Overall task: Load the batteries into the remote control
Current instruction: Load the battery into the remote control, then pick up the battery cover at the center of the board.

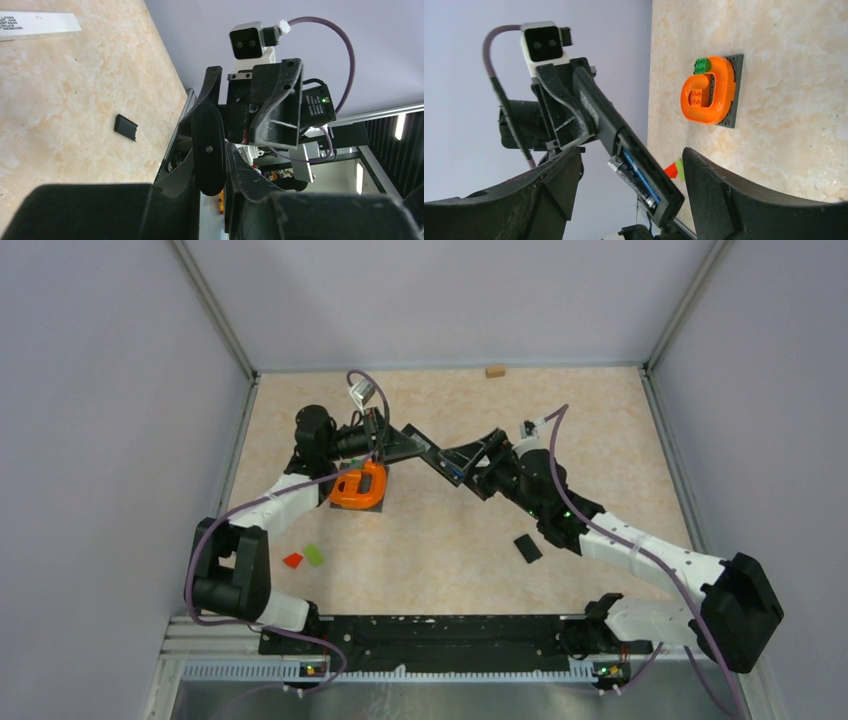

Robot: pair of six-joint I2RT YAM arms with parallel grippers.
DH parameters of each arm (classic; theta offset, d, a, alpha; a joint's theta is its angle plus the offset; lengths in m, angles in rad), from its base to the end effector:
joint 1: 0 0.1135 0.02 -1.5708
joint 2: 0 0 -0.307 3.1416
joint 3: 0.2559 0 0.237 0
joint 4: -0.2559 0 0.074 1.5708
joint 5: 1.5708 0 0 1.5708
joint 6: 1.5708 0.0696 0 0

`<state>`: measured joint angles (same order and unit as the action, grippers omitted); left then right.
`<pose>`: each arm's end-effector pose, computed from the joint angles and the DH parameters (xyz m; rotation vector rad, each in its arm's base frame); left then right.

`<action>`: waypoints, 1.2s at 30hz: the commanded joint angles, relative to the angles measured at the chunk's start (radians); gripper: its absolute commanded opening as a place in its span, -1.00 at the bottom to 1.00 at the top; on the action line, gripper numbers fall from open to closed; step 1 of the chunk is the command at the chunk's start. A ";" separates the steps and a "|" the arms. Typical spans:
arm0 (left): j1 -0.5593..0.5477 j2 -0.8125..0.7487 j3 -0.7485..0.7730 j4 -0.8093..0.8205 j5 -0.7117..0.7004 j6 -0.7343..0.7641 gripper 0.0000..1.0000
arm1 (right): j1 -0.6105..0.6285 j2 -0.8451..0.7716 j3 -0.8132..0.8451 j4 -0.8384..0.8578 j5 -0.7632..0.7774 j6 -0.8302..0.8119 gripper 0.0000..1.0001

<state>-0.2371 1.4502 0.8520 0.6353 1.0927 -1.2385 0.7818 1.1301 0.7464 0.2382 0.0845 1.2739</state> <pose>0.2890 -0.1334 0.3427 0.1211 1.9426 -1.8897 0.1929 0.1832 0.3402 0.5425 1.8684 1.3960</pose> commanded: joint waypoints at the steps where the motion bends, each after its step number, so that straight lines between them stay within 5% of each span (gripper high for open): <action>1: -0.005 -0.037 0.002 0.066 0.021 0.010 -1.00 | -0.013 0.048 0.034 0.058 -0.080 0.027 0.45; 18: -0.005 -0.040 0.012 0.091 0.022 -0.016 -1.00 | -0.013 0.043 -0.035 0.113 -0.132 0.043 -0.13; 28: -0.005 -0.042 0.020 0.097 0.017 -0.042 -1.00 | -0.022 0.034 -0.096 0.187 -0.201 0.065 -0.30; 30: -0.005 -0.042 0.020 0.104 0.019 -0.050 -1.00 | -0.024 0.029 -0.099 0.195 -0.203 0.048 -0.21; 34: -0.005 -0.041 0.011 0.101 0.019 -0.043 -1.00 | -0.029 -0.010 -0.099 0.230 -0.182 -0.033 0.47; 36: -0.005 -0.038 0.006 0.101 0.019 -0.041 -1.00 | -0.031 -0.043 -0.096 0.224 -0.161 -0.069 0.63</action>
<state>-0.2382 1.4483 0.8520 0.6735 1.1133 -1.2804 0.7624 1.1648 0.6464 0.4183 -0.0944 1.2957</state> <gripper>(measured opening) 0.204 0.763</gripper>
